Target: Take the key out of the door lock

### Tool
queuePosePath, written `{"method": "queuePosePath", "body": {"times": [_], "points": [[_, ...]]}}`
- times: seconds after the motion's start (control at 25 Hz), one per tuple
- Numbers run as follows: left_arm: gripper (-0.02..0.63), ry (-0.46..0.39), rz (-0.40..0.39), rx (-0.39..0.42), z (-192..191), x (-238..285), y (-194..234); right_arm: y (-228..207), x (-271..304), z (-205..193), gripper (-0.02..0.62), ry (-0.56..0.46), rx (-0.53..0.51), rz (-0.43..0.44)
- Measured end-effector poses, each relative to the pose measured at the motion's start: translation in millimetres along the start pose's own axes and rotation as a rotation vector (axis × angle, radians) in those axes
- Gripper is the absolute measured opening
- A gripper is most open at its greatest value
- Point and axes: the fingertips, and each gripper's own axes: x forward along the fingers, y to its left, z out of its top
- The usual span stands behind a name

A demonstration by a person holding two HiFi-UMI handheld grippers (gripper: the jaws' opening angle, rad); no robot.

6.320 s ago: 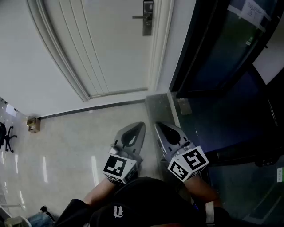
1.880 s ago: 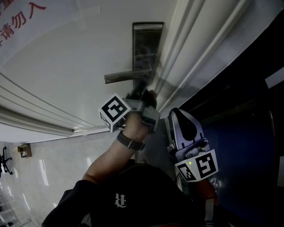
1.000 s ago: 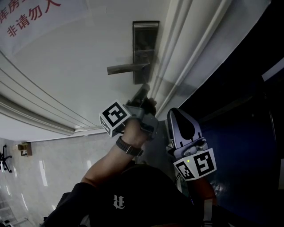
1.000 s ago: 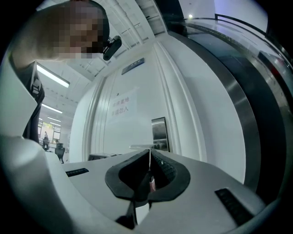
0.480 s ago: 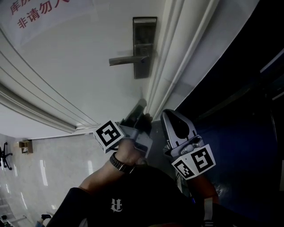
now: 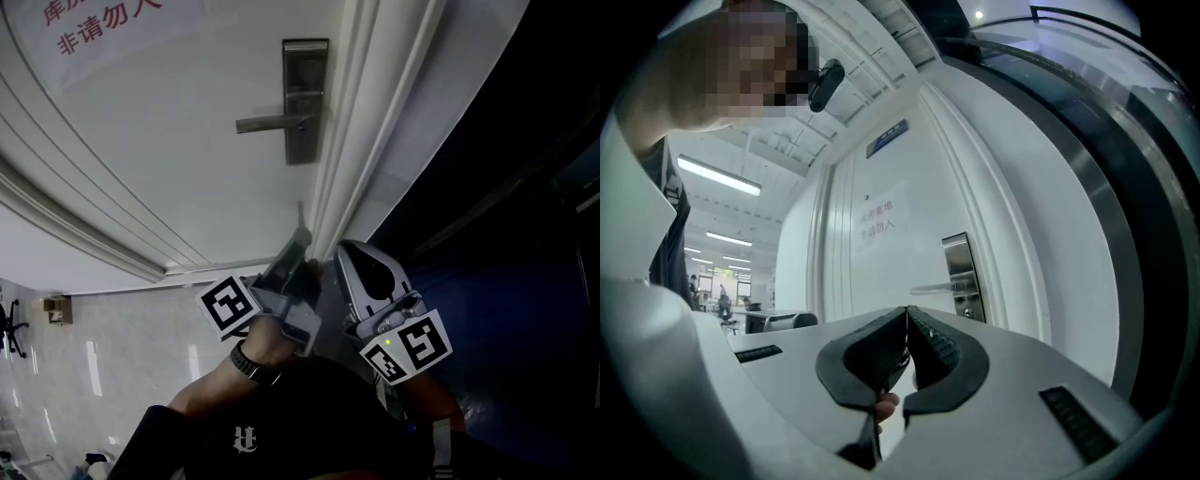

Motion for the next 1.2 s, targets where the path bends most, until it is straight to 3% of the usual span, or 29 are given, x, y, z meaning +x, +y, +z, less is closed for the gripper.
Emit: {"method": "queuePosePath", "body": {"times": [0.36, 0.76, 1.2], "points": [[0.009, 0.019, 0.003, -0.018, -24.3, -33.9, -23.1, 31.8, -28.3, 15.2, 0.015, 0.026, -0.017, -0.021], [0.009, 0.022, -0.006, -0.026, -20.8, -30.8, -24.7, 34.2, -22.0, 18.6, 0.015, 0.017, -0.027, -0.009], [0.009, 0.021, -0.001, -0.029, 4.0, 8.5, 0.1, -1.1, 14.5, 3.7, 0.014, 0.026, -0.027, -0.007]]}}
